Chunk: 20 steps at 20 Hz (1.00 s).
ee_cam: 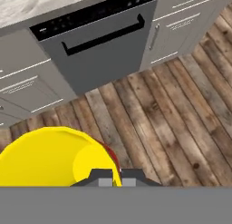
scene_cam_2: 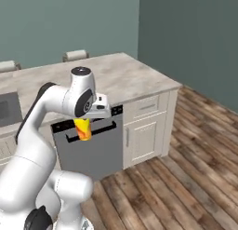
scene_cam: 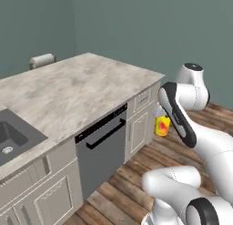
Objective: Pick the cup and bowl from the counter and place them on the counter next to the sink.
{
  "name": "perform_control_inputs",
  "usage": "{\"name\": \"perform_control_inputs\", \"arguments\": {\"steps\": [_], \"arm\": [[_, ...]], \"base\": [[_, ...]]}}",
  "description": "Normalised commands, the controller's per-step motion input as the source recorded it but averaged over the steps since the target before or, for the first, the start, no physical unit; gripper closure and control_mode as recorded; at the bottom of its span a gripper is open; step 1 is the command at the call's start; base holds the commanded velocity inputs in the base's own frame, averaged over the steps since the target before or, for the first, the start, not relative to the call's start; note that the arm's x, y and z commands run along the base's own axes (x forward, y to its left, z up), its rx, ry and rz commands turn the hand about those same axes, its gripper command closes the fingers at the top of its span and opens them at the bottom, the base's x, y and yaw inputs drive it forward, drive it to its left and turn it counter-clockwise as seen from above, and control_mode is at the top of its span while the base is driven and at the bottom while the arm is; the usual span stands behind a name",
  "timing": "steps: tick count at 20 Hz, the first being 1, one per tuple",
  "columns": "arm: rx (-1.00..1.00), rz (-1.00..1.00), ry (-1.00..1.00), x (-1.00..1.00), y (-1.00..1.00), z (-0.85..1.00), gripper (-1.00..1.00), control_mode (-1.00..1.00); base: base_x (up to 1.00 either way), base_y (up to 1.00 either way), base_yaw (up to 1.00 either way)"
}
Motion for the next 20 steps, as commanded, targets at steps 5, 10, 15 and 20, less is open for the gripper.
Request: {"name": "perform_control_inputs", "arguments": {"steps": [5,10,15,20], "arm": [[0.00,0.00,0.00,0.00,0.00,0.00,1.00,1.00],[0.00,0.00,0.00,0.00,0.00,0.00,1.00,1.00],[0.00,0.00,0.00,0.00,0.00,0.00,1.00,1.00],[0.00,0.00,0.00,0.00,0.00,0.00,1.00,1.00]], "base": [[0.72,0.22,0.36],[1.00,0.06,0.35],[0.93,-0.08,0.39],[0.75,-0.23,0.53]]}}
